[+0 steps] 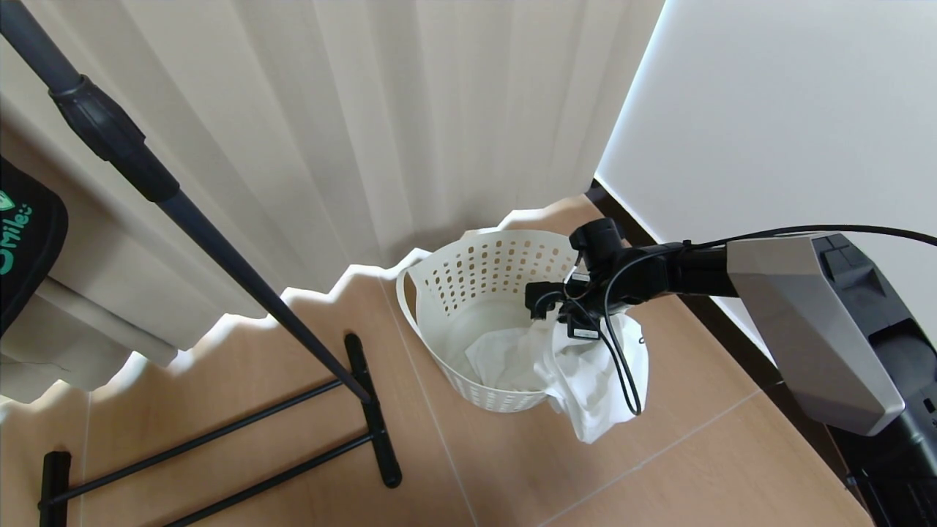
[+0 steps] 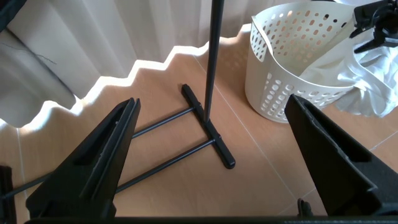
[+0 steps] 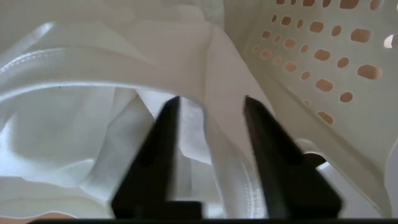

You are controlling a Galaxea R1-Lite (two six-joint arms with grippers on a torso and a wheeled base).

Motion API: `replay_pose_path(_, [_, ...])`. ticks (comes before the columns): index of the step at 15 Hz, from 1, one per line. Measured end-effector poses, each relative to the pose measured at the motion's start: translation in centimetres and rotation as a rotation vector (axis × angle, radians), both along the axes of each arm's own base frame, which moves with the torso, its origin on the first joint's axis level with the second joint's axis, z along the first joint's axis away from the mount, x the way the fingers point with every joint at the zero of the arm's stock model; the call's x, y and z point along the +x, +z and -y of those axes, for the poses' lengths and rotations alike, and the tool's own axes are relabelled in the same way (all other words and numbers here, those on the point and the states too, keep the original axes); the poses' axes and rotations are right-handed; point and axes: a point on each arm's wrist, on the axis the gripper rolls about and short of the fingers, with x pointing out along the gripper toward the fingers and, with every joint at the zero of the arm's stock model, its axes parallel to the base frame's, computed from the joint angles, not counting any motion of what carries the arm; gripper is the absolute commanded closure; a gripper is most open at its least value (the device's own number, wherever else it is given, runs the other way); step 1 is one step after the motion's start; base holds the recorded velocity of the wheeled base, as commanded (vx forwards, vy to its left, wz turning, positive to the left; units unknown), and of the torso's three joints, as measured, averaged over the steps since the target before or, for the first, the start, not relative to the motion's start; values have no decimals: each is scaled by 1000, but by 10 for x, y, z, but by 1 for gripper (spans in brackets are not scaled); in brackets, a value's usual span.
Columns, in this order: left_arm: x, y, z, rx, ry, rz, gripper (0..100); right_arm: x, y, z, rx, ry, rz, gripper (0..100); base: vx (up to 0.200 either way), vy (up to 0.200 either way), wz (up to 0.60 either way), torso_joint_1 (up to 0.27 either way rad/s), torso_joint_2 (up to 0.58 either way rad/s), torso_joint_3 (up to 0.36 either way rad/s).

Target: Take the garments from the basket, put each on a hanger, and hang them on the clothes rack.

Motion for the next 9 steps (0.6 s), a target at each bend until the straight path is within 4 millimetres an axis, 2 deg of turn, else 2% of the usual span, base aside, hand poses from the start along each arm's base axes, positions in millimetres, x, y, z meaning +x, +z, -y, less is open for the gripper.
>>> replay_pose_path(5, [0,0,0,0,0,0,0,-2,5,0,19,-17,-1,100,0,0,0,0,0,0])
replay_pose_path(7, [0,0,0,0,0,0,0,-7,23,0,61,-43,17,100,0,0,0,0,0,0])
replay_pose_path(9, [0,0,0,0,0,0,0,-22,42,0,116,-84,13,100,0,0,0,0,0,0])
